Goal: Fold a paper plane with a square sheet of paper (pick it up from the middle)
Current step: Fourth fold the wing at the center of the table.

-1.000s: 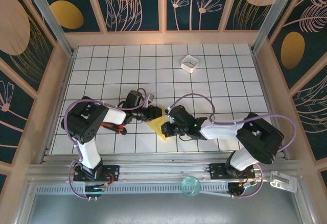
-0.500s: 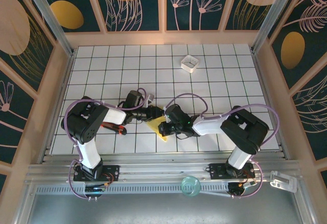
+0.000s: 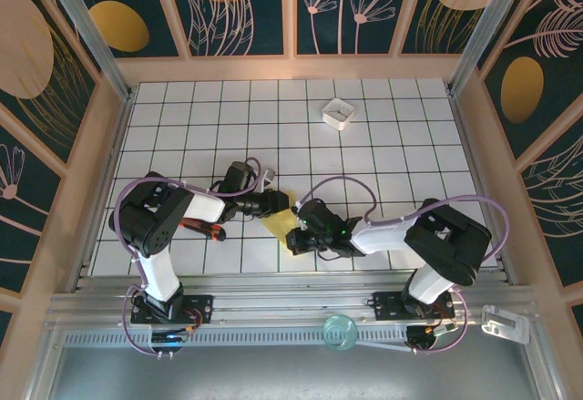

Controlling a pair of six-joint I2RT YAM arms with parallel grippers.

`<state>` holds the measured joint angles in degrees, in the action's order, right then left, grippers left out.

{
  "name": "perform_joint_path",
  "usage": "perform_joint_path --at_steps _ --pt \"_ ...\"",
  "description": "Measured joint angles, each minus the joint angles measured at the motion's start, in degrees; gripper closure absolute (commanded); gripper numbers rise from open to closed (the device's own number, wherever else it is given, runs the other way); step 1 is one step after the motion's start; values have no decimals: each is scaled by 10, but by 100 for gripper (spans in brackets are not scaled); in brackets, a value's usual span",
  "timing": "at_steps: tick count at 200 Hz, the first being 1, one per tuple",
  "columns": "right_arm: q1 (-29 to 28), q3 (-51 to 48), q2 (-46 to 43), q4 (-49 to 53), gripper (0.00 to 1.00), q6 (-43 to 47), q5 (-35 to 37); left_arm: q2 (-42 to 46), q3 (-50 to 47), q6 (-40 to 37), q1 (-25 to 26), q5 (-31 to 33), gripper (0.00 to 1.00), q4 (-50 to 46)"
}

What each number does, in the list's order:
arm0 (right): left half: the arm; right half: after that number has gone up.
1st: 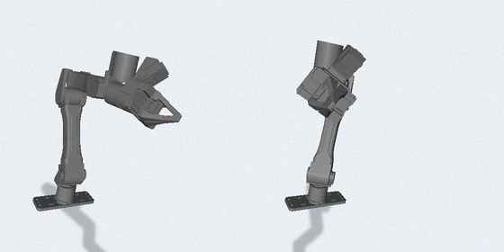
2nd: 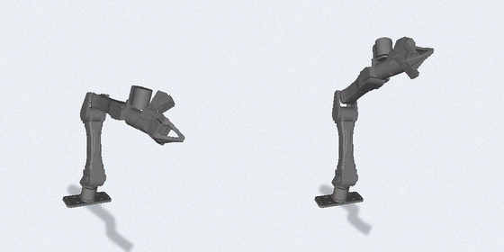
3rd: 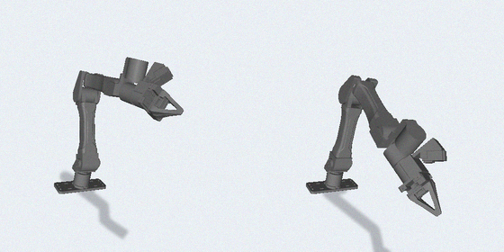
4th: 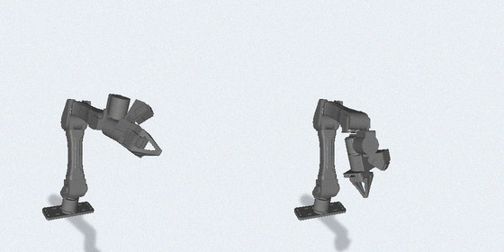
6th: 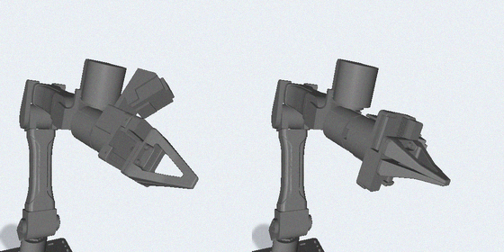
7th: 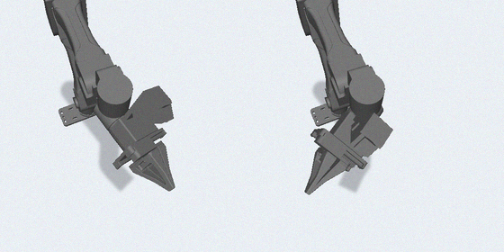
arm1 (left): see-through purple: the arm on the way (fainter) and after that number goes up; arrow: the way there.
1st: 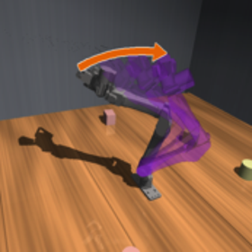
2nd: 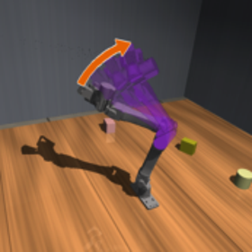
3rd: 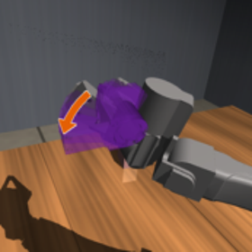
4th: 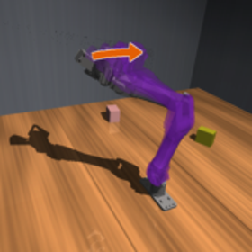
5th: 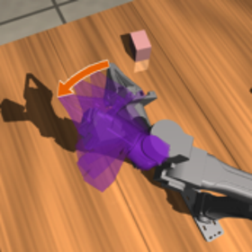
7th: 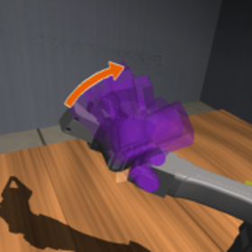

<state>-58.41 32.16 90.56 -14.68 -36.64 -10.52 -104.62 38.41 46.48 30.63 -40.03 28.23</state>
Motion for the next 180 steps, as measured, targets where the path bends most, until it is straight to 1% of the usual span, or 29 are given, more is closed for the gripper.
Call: perform_joint_path --at_steps 50,90,121,180 --pt "-5 -9 -26 30 100 -3 -1 0 0 0 0 0 66 0" --pt "15 -2 -43 41 99 -1 -13 0 0 0 0 0 66 0" --pt "22 5 -41 35 99 -1 -20 0 0 0 0 0 66 0" --pt "22 3 -12 19 99 -2 -31 0 0 0 0 0 66 0"
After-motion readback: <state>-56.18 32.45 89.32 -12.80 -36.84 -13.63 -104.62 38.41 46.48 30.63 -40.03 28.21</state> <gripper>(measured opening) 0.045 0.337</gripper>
